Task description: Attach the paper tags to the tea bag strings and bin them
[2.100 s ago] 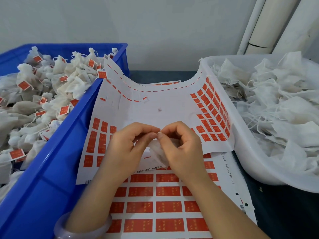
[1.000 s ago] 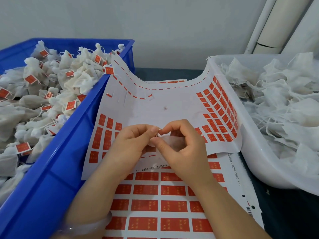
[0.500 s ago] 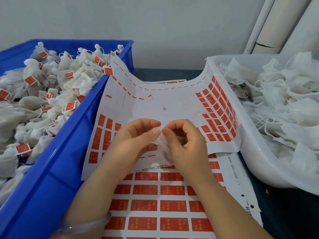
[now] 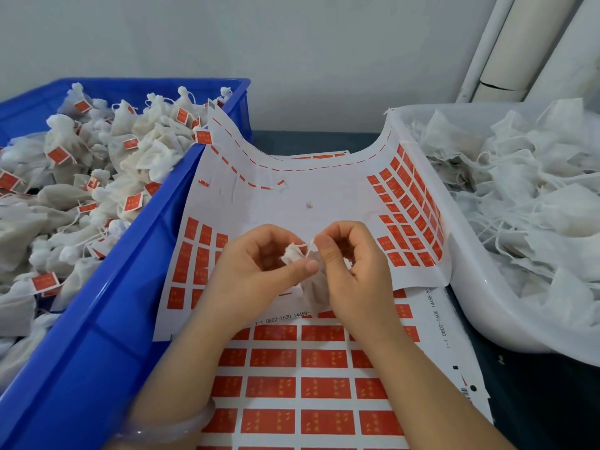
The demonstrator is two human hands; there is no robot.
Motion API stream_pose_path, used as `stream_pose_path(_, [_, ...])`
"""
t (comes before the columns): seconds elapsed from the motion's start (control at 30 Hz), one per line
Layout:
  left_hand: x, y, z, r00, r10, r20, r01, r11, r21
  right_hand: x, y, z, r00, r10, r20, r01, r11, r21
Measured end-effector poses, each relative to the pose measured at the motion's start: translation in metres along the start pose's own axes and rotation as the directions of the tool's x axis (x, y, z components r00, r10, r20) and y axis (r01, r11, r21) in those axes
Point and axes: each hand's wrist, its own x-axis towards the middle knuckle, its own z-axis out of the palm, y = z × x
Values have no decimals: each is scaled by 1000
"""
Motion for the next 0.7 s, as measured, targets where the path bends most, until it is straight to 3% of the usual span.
stream_pose_path(0.17, [-1,0,2,1000,26,14,-27,997,79,0,-2,0,999,12,43,-12,1000,11])
stream_pose_path(0.27, [-1,0,2,1000,-9,-3,9,1000,1,-2,-2,2,988,100,121,-107,993,47])
stream_pose_path(0.37, [0,-2,3,998,-50,-36,48,996,-75,-4,-2,4,985,86,147,-90,996,22])
stream_pose_path(0.6, [0,-5,7,994,-105,-4,102,976,-190,-7,0,7,999,4,45,0,996,-87])
stream_pose_path(0.7, [0,-7,8,993,-111,-52,100,979,-176,-7,0,9,999,22,37,-17,991,-135])
